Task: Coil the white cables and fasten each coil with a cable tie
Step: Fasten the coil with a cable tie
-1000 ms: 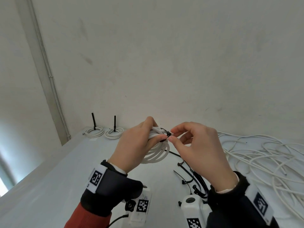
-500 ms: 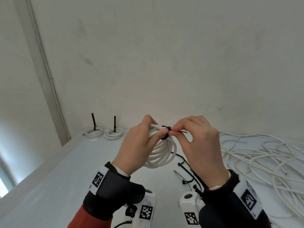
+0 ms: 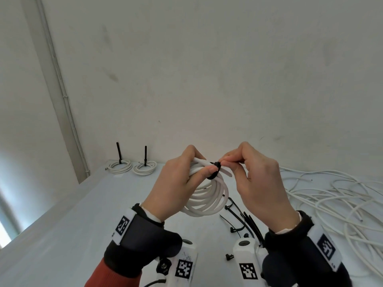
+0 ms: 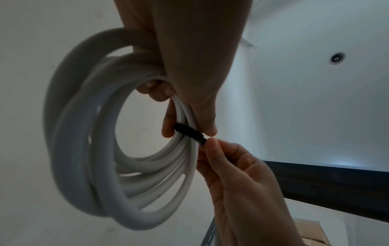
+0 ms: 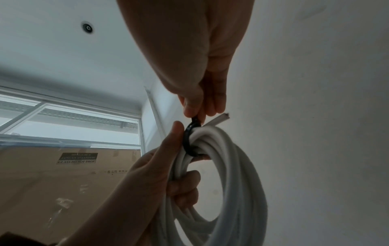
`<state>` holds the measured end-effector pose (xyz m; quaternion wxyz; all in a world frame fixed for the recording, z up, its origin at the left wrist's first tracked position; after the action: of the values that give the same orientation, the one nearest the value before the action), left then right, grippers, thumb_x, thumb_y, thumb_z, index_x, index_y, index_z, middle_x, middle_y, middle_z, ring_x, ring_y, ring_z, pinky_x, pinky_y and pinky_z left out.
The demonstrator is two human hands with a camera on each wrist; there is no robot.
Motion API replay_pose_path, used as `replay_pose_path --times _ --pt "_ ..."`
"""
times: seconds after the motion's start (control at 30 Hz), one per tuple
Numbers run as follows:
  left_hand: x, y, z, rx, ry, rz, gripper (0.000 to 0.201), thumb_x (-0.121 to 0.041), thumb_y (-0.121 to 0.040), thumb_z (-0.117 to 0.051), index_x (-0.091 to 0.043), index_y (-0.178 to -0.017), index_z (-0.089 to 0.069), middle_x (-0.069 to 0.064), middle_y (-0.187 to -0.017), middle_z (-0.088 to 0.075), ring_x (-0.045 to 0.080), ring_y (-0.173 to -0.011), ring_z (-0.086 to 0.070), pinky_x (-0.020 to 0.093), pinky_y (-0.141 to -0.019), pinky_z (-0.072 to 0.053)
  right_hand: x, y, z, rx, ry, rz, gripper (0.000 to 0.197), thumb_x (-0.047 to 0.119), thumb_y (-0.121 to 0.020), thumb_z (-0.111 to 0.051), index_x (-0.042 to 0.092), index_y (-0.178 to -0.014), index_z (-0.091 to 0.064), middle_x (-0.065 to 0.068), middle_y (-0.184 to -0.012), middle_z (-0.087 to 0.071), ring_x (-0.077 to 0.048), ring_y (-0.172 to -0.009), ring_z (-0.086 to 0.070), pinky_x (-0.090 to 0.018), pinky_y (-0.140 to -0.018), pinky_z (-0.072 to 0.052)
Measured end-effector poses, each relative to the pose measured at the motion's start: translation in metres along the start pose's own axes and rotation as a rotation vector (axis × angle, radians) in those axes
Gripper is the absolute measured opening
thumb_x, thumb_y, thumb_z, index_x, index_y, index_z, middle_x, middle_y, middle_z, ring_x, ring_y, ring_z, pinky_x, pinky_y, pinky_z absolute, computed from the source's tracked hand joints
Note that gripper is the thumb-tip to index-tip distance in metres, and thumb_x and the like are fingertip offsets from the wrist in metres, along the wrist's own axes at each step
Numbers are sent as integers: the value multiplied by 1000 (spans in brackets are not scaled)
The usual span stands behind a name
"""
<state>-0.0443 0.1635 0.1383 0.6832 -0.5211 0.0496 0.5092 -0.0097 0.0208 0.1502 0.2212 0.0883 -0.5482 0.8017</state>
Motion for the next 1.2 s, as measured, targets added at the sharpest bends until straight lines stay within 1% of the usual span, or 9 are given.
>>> replay_pose_path --times 0.1,0.3,0.4,0.53,0.63,0.83,1.0,1.1,1.2 --pt "0 0 0 29 51 3 36 -46 -80 -58 -10 -88 -55 -14 -79 -71 2 -75 -65 16 -66 -46 -1 -1 2 17 -56 -37 19 1 -87 -66 17 -81 -59 11 -81 -69 -7 -77 -64 -17 -66 -47" --pt "0 0 2 62 76 -13 30 -39 -80 -60 -11 -89 -57 -21 -75 -68 -2 -68 -61 8 -60 -38 -6 -1 2 70 -206 -156 23 6 -86 -68 23 -75 -58 13 -79 -70 -12 -78 -68 -47 -71 -53" --pt "6 -1 3 49 49 -6 31 -42 -80 -60 -12 -89 -58 -17 -77 -70 0 -70 -63 11 -60 -40 -15 -1 -2 71 -294 -258 19 8 -85 -69 24 -78 -61 8 -79 -72 -12 -78 -68 -38 -74 -55" --pt "28 -4 10 -116 127 122 26 -40 -84 -60 -14 -83 -57 -13 -64 -64 -1 -59 -55 14 -58 -39 -34 6 -23 156 -459 -501 38 23 -82 -72 29 -115 -55 9 -110 -67 -5 -100 -64 -24 -85 -51" --pt "54 -3 3 -158 343 323 28 -38 -90 -56 -11 -83 -53 -18 -49 -50 4 -47 -42 21 -53 -35 -45 23 -51 380 -533 -707 75 43 -66 -76 32 -132 -44 6 -122 -61 -13 -107 -64 -34 -95 -52" --pt "102 3 -13 -91 477 584 42 -47 -92 -51 -6 -98 -58 -13 -53 -53 9 -48 -44 17 -46 -36 -57 36 -80 471 -674 -897 37 23 -85 -70 10 -117 -58 -17 -106 -70 -29 -86 -68 -41 -77 -59" --pt "151 17 -23 -15 518 850 35 -39 -94 -54 -9 -111 -57 6 -106 -65 16 -83 -59 27 -68 -48 -94 30 -116 439 -660 -1066 48 29 -84 -72 -1 -117 -54 -16 -95 -70 -27 -72 -67 -44 -68 -60" --pt "179 23 -27 -5 582 986 16 -22 -94 -57 -8 -99 -53 11 -102 -61 21 -82 -58 32 -73 -51 -120 23 -145 408 -631 -1121 50 32 -85 -70 -4 -116 -52 -15 -93 -65 -25 -66 -68 -38 -58 -59" --pt "214 17 -24 -46 616 1063 6 -11 -91 -58 -7 -95 -54 10 -89 -54 22 -78 -56 32 -72 -50 -138 16 -181 470 -650 -1181 29 29 -88 -68 2 -95 -57 -12 -86 -60 -28 -66 -67 -38 -58 -58"
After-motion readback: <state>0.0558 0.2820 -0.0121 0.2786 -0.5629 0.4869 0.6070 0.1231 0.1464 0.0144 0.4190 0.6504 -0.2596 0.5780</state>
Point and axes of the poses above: each hand's wrist, its own y-axis away from the middle knuckle, its own z-axis out of the back of the hand, x = y × z, the point moved 8 cm from there along -y, towards the middle knuckle
